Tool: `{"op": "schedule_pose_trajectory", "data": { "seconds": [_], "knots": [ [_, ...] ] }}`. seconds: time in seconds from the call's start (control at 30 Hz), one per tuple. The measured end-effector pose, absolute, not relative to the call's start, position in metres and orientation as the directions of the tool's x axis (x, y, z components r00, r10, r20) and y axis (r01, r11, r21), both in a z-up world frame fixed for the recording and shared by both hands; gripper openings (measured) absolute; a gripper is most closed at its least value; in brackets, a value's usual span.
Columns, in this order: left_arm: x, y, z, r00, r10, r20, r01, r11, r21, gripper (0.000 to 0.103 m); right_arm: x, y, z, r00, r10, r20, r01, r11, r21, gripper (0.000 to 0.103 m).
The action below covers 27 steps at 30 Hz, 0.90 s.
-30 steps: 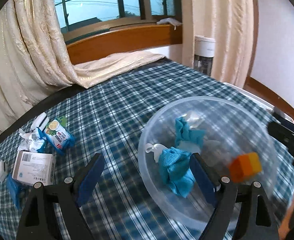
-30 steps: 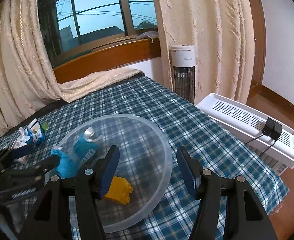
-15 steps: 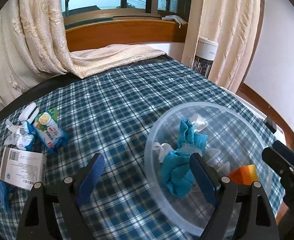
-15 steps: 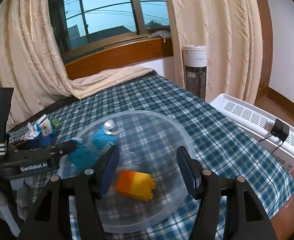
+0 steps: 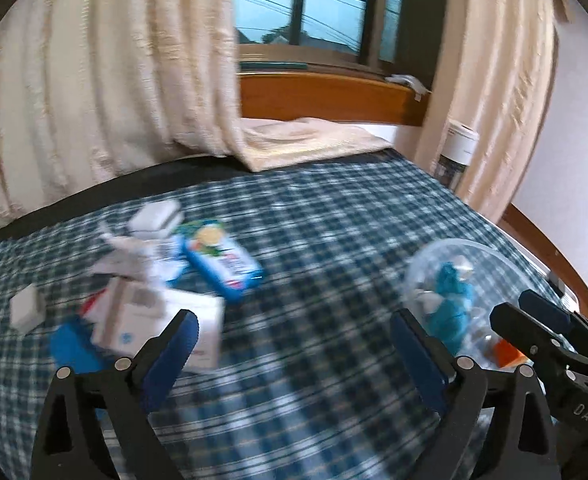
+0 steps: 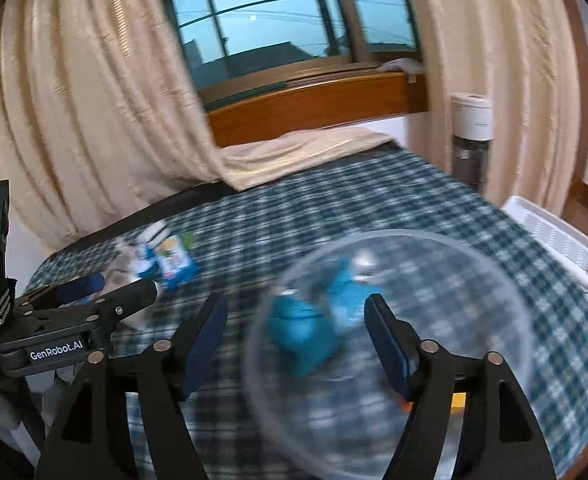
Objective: Organize objects
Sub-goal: 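Return both grippers to the pile and grasp the blue packet with the left gripper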
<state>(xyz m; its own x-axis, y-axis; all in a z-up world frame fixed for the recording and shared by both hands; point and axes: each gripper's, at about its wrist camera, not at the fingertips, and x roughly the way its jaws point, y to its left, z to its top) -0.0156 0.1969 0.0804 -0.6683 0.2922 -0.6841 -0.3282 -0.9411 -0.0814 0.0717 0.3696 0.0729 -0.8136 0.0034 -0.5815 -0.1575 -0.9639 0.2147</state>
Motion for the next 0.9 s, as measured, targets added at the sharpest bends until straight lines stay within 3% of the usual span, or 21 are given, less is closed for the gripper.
{"op": "schedule_pose_trajectory", "data": {
  "seconds": [0.2,0.9],
  "knots": [
    [-0.021,0.149,0.074,-0.681,0.23,-0.695,-0.231,-0.968,-0.095,0.099,0.053,0.337,0.067,-0.782,-0.093,-0.616,-0.087,-0.963,0.255,0.073],
    [-0.051,0.038,0.04,-0.665,0.029,-0.746,0.113,-0.984,-0.139,0.099,0.019,0.279,0.074,-0.761,-0.15,-0.631,0.013,-0.976,0.215,0.074]
  ]
}}
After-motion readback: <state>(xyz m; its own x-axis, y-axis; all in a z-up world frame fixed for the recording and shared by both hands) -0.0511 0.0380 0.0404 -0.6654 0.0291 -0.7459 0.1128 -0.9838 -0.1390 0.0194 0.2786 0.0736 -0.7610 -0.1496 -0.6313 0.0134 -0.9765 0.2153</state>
